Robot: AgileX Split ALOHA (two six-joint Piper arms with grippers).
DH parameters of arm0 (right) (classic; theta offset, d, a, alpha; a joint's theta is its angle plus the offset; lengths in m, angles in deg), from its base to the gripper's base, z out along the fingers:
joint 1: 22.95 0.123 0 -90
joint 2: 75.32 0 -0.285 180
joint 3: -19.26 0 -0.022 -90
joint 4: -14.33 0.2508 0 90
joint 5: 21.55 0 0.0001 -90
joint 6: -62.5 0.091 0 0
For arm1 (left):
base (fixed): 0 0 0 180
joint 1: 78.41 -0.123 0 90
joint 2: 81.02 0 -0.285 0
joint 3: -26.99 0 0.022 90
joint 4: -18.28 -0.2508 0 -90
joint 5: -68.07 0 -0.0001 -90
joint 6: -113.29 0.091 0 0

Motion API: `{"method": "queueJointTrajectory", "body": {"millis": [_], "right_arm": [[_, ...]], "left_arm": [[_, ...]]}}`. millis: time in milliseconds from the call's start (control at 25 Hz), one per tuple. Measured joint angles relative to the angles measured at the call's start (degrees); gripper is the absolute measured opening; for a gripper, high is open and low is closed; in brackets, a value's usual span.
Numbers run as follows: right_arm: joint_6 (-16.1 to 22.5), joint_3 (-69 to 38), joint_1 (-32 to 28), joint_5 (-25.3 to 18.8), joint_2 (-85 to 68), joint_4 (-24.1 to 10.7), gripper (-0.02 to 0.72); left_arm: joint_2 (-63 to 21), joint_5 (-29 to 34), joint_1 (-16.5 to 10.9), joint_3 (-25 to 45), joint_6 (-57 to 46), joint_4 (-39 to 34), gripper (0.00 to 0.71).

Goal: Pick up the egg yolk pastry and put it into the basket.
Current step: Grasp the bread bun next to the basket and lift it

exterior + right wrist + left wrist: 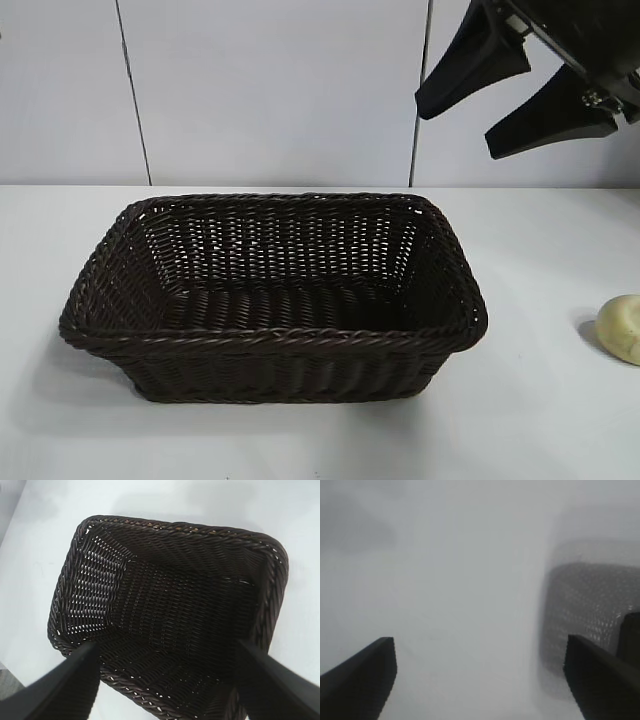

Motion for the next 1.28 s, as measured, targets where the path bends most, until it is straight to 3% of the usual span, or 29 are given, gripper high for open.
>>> {"method": "queueJointTrajectory", "body": {"millis": [800,1080,1280], "right_arm": [[0.00,0.00,0.00,0.00,0.00,-0.01,0.538],[0.00,0.00,0.00,0.00,0.00,-0.06,0.538],[0.00,0.00,0.00,0.06,0.00,-0.06,0.538]], "left_arm": [[-50.61,0.27,0.00,44.19,-0.55,-1.52,0.658],[-67.84,-4.70,0.00,58.68,-0.79,-1.52,0.658],[-76.39,-7.04,0.00,64.85,-0.88,-1.41,0.658]]}}
